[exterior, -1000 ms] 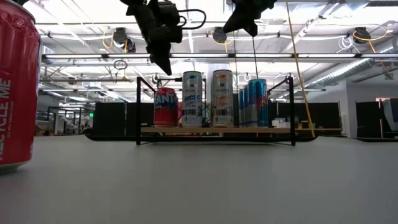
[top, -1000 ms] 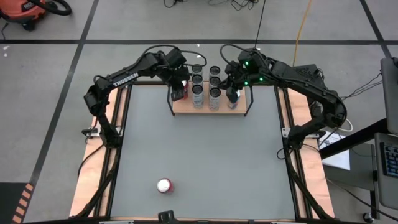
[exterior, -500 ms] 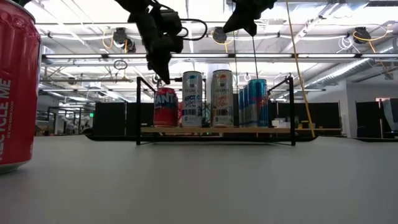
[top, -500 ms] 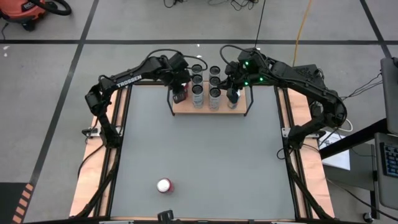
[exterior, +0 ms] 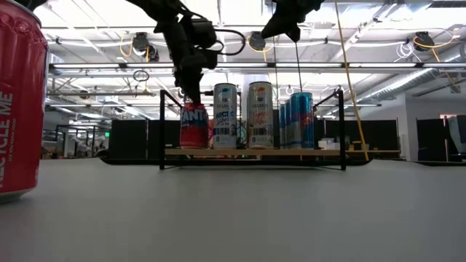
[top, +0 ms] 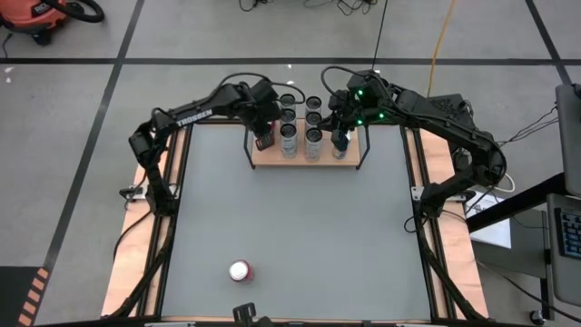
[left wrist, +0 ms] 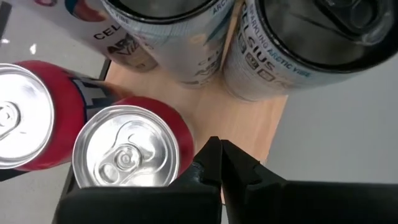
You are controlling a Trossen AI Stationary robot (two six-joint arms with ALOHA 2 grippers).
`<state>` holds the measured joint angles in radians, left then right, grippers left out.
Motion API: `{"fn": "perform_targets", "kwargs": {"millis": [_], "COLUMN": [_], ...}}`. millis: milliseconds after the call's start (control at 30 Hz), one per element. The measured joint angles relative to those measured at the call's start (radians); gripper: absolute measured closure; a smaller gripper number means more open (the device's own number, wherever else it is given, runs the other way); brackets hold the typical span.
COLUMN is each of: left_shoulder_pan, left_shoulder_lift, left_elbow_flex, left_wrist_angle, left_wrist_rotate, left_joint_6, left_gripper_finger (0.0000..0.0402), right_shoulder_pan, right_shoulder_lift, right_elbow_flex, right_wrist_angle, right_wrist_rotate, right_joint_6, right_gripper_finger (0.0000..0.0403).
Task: Place canned beverage on shelf
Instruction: Adjust the cans on the shelf, then put the red soda can aligned with the other red soda cans on the shelf
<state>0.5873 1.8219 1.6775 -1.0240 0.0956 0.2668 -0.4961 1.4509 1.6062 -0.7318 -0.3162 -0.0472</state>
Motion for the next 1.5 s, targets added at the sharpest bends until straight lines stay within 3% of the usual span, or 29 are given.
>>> {"fn": "perform_targets", "kwargs": {"millis": [333, 1267, 1500], "left_shoulder_pan": [0.0, -0.015, -0.063], "left_shoulder_lift": [0.004, -0.005, -0.047], "left_elbow_flex": [0.0, 0.014, 0.057], "left_wrist_angle": [-0.009, -0.017, -0.041], "left_wrist_rotate": [-0.069, -0.105, -0.097], "left_joint_6": [-0.02, -0.08, -0.172], "left_gripper_finger": [0.0402, 0.0402, 0.0401], "right_shoulder_pan": [0.0, 0.001, 0.006], "right_shoulder_lift": [0.0, 0.0, 0.0], "right_elbow_flex": [0.0, 0.0, 0.0], "right_wrist_angle": [-0.002, -0.015, -0.016], "right_wrist_rotate": [0.0, -0.017, -0.055], "right_joint_6": [-0.003, 0.056, 0.087], "right_gripper_finger": [0.0403, 0.0403, 0.0403]}}
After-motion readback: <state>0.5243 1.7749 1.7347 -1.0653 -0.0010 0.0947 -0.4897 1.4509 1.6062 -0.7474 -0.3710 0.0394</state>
